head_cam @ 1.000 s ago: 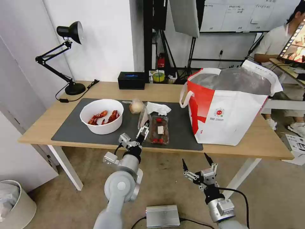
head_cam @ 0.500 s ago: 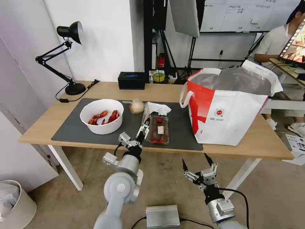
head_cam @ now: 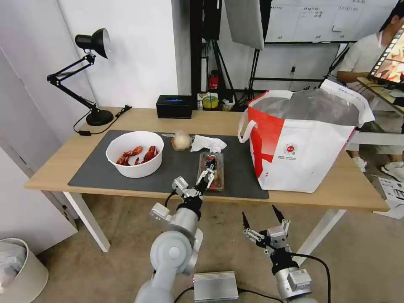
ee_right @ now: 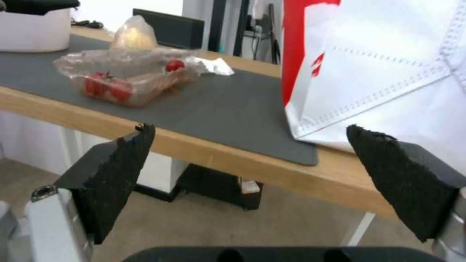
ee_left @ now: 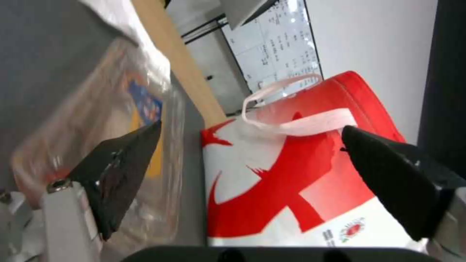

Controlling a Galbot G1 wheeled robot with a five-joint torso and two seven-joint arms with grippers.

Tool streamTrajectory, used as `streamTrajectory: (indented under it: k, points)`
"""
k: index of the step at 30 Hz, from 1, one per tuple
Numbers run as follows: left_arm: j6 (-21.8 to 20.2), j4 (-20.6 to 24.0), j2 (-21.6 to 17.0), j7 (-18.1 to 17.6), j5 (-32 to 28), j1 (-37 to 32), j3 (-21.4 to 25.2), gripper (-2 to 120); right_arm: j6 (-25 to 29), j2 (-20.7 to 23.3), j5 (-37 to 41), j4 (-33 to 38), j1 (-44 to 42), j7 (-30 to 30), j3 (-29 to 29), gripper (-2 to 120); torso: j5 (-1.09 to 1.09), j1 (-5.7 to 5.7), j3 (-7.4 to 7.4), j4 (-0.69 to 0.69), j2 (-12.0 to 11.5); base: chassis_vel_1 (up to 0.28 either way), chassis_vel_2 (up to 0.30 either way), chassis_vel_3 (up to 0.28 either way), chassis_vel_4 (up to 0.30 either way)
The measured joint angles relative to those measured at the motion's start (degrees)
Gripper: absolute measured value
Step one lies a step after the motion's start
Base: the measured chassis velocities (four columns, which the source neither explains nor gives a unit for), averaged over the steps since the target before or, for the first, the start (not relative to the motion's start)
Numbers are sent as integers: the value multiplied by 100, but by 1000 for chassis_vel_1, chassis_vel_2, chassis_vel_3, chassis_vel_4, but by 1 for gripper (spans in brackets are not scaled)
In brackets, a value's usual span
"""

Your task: Pick up the trash from the table and place it into the takeout bag.

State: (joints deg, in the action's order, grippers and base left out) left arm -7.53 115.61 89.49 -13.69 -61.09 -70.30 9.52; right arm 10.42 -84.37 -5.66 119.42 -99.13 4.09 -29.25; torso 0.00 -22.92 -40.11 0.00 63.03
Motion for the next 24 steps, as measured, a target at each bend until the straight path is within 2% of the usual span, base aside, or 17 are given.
streamTrajectory:
  k: [3,4,7,8,9,11,12,14,15,16,17,21,22,23,24]
  points:
    - [-18,-20,-408,74,195,209,25,98,2,22,26,62,-12,-11,-37,100,-1,0,0,0,0,0,0,0,0]
    - [-18,-20,-408,74,195,209,25,98,2,22,26,62,-12,-11,-37,100,-1,0,0,0,0,0,0,0,0]
    - [-21,-175,-1098,584,848,483,-49,83,-3,54,50,133,-26,-15,-38,100,-1,0,0,0,0,0,0,0,0]
    - [-21,-175,-1098,584,848,483,-49,83,-3,54,50,133,-26,-15,-38,100,-1,0,0,0,0,0,0,0,0]
    - [19,-286,-1330,822,1152,584,-98,80,-19,74,83,163,-26,-15,-39,100,-1,0,0,1,0,0,0,0,0]
    - [199,-585,-1905,1521,1756,851,-216,71,-142,149,289,267,-17,-14,-32,100,-2,0,0,1,0,0,0,0,0]
    - [199,-585,-1905,1521,1756,851,-216,71,-142,149,289,267,-17,-14,-32,100,-2,0,0,1,0,0,0,0,0]
    - [418,-885,-2387,2088,2174,1102,-335,58,-263,239,511,360,-7,-11,-31,100,-3,0,0,1,0,0,0,0,0]
    - [475,-1000,-2579,2291,2293,1212,-380,56,-298,275,579,382,-3,-11,-33,100,-3,0,0,1,0,0,0,0,0]
    - [475,-1000,-2579,2291,2293,1212,-380,56,-298,275,579,382,-3,-11,-33,100,-3,0,0,1,0,0,0,0,0]
    - [548,-1165,-2876,2536,2438,1398,-473,49,-334,318,656,399,4,-9,-42,100,-1,0,0,1,0,0,0,0,0]
    - [600,-1406,-3277,2647,2547,1786,-717,35,-406,355,777,422,18,-10,-47,100,0,0,0,1,0,0,0,0,0]
    - [593,-1461,-3338,2648,2543,1911,-795,28,-433,363,794,437,23,-10,-47,100,-1,0,0,1,0,0,0,0,0]
    - [593,-1461,-3338,2648,2543,1911,-795,28,-433,363,794,437,23,-10,-47,100,-1,0,0,1,0,0,0,0,0]
    - [554,-1533,-3361,2646,2529,2081,-917,22,-477,378,828,461,23,-11,-47,100,1,0,0,1,0,0,0,0,0]
